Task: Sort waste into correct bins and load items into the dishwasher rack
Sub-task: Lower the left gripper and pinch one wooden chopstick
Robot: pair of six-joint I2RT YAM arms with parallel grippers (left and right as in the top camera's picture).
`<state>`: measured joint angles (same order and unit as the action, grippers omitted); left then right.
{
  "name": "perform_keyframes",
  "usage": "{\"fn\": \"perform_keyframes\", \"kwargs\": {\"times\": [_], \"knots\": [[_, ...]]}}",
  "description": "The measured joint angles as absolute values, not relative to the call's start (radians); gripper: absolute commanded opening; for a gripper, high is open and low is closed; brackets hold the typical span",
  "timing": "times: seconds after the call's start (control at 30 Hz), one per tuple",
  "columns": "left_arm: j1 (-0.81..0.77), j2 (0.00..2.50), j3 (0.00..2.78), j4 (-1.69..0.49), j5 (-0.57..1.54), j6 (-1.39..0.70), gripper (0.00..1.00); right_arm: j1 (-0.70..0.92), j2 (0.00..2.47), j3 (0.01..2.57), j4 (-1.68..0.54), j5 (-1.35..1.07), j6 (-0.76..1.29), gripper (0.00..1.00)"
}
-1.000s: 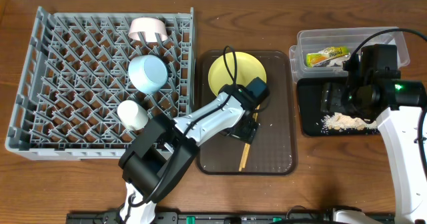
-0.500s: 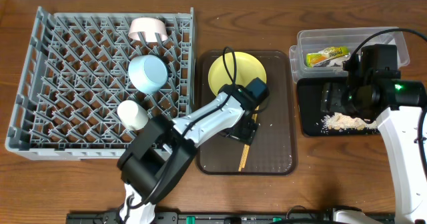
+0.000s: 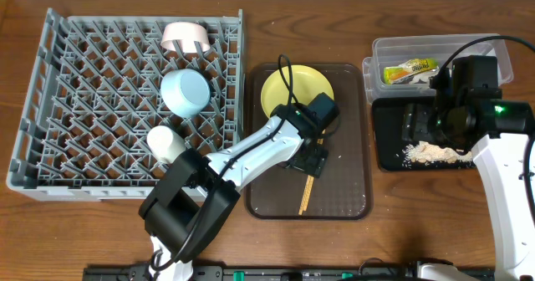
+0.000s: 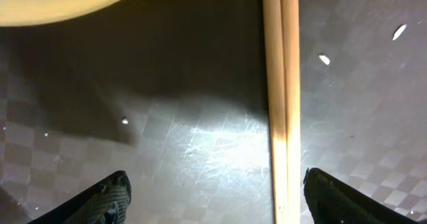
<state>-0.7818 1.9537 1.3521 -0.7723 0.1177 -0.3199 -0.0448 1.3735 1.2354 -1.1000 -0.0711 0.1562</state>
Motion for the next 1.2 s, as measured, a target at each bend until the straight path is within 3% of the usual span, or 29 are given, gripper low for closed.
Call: {"fn": "perform_keyframes", "kwargs": {"times": [0.83,1.07,1.2], "knots": [[-0.782,1.954,1.262,-0.686,0.125,-0.337,0.84,-0.045,1.374,1.235,-1.107,-0.071,0.156,0.76],[-0.782,1.955,1.261,-0.647,0.125,-0.352,0.7,-0.045,1.374,1.235,-1.114,-0.071,0.156,0.76],[-0.788,1.957,1.261,-0.628,0.125,-0.372,0.43,-0.045,1.374,1.235,-1.115,-0.071,0.156,0.76]]}}
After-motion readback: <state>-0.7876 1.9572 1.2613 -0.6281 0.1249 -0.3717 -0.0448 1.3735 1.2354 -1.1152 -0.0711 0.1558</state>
